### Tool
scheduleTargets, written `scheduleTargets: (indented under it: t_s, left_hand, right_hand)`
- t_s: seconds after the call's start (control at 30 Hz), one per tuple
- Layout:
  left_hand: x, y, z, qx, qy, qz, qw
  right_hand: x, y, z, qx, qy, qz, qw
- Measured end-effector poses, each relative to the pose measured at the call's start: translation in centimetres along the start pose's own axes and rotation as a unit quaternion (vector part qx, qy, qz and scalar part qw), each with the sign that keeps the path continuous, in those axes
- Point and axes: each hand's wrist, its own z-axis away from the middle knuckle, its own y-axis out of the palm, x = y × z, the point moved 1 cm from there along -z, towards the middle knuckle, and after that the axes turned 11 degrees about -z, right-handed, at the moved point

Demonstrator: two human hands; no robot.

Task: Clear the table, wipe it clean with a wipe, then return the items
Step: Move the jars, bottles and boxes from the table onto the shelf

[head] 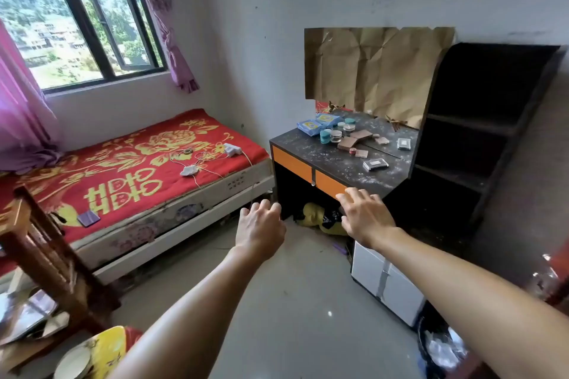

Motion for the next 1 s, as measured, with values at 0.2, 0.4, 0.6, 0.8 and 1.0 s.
scheduleTargets:
  t_s: [0.2,0.4,0.6,0.8,1.0]
  left_hand:
    - [1.7,4.6,-8.9,0.003,0.024,0.013,1.0]
    - [4.0,8.6,-19.4,-0.002,0.076,0.041,0.996]
    - [5.3,10.6,-29.4,0.001,0.118,0.069,0.991]
    - [4.7,15.0,-37.8,0.013,0.152,0.09,0.984]
    - [3.9,19.7,-47.2,0.033,0.163,0.092,0.982]
  right_hand:
    - [-2.0,3.5,-8.6,0.015,0.021,0.0,1.0]
    - [-4.4,6.0,-18.1,0.024,0.073,-0.008,0.997]
    - [-6.3,7.3,-26.0,0.025,0.115,-0.033,0.992]
    - [-10.1,10.1,-33.0,0.039,0.149,-0.035,0.987]
    - [-15.2,13.7,-42.0,0.054,0.159,-0.051,0.984]
